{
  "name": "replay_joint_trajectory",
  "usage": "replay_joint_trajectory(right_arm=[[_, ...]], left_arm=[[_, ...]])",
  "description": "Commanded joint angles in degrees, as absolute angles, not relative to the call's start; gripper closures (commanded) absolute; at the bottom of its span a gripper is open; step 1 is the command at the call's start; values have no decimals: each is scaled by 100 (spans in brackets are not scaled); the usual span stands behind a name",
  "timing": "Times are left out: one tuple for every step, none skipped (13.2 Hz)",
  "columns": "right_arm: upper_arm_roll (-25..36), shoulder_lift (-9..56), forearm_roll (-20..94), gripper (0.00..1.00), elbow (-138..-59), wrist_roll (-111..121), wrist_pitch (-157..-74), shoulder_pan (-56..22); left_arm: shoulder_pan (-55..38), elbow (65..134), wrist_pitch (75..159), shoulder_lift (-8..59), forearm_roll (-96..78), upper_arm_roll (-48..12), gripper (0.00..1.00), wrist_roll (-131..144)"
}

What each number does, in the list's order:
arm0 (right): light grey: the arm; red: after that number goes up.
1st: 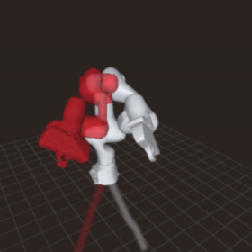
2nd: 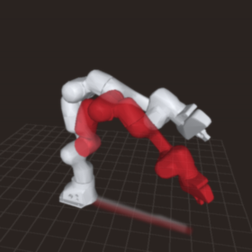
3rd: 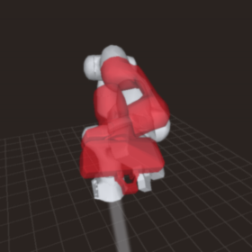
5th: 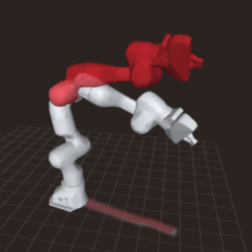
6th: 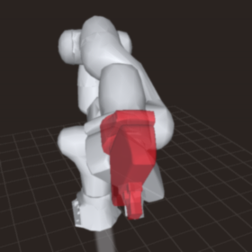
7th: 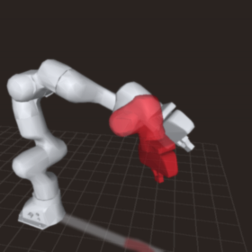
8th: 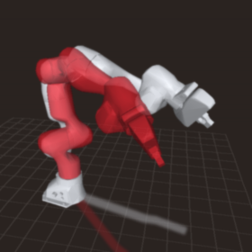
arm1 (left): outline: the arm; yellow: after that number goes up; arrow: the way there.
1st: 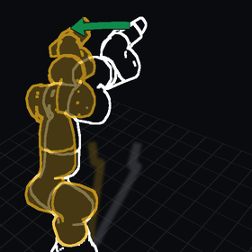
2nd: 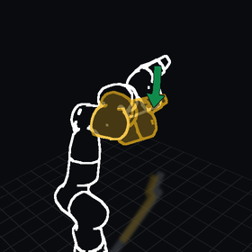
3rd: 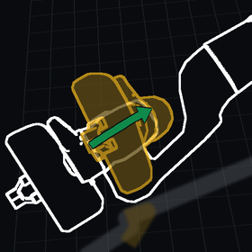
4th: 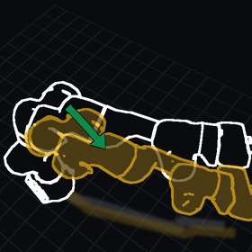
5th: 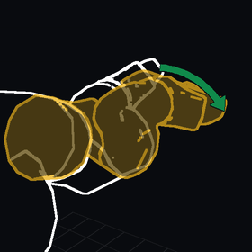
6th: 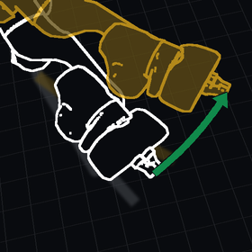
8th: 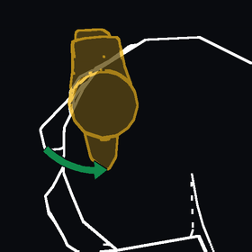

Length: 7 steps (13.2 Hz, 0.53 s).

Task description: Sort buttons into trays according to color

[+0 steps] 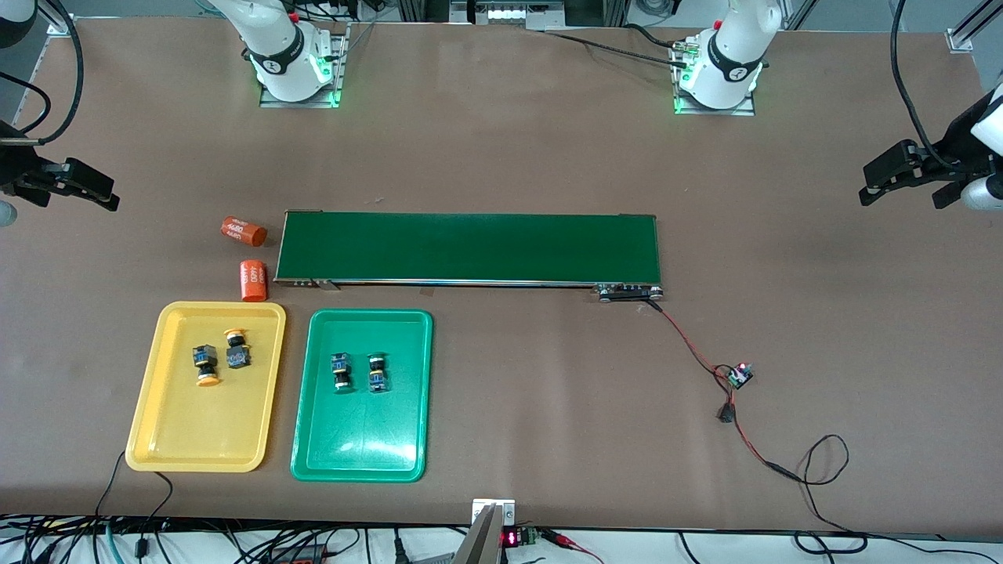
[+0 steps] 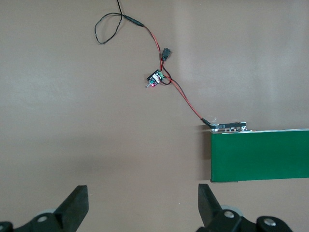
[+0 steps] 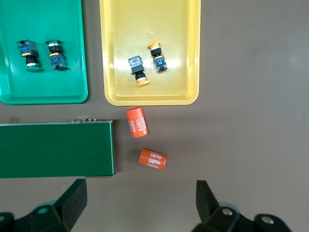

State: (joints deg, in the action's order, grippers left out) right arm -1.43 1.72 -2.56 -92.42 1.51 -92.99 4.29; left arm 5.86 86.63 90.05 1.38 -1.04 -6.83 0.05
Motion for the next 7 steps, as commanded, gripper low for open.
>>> replay_joint_trajectory(right_arm=[[-88,62,-220,0,-9264,456,-9272,431],[-88,62,-228,0,-9264,527,-9272,448],[-79,62,-246,0,-9264,562,-9272,466],[-79,62,-246,0,-9264,562,-9264,466],[-79,62,-246,0,-9264,554,-9272,466],[-79,70,-246,0,-9264,554,-9264,466],[-88,79,-237,0,-9238,545,-9264,466]], left_arm=[[589,8499,8877,202,-44,-677,0,35],[589,8490,8877,211,-44,-668,0,35],[589,8499,8877,211,-44,-659,0,26],[580,8499,8877,211,-44,-659,0,26],[580,8490,8877,211,-44,-668,0,26],[580,8490,8877,211,-44,-668,0,26],[589,8490,8877,211,-44,-668,0,26]])
